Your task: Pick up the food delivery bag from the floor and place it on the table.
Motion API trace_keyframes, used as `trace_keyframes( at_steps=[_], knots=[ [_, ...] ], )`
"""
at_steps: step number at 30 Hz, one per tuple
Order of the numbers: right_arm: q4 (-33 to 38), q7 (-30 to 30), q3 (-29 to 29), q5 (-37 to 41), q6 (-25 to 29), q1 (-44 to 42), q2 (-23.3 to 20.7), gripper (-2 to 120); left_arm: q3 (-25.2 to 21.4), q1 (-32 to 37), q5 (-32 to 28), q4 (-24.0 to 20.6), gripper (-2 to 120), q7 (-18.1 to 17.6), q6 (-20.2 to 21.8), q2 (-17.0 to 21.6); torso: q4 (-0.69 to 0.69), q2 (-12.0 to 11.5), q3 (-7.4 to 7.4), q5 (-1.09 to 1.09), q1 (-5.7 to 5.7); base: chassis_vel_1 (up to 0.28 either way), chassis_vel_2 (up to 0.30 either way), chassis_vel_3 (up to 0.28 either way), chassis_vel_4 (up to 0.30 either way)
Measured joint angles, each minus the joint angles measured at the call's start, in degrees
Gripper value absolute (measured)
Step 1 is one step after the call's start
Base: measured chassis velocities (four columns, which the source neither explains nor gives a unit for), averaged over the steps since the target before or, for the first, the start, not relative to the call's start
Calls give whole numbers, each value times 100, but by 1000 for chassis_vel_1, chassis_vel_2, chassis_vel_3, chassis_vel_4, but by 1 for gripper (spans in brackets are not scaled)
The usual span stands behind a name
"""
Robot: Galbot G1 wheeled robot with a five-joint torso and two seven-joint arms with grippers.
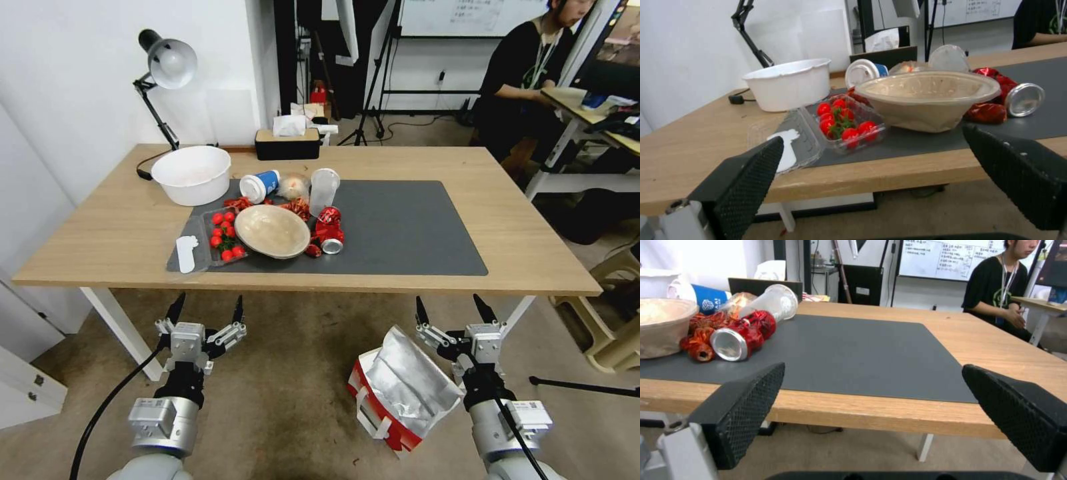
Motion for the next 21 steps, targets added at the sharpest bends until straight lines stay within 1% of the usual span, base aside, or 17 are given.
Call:
trace_keyframes(
  at_steps=[21],
  knots=[
    [2,0,17,22,-27,9,-2,100,-6,-17,-30,0,100,0,20,0,0,0,0,0,0,0,0,0,0]
  ],
)
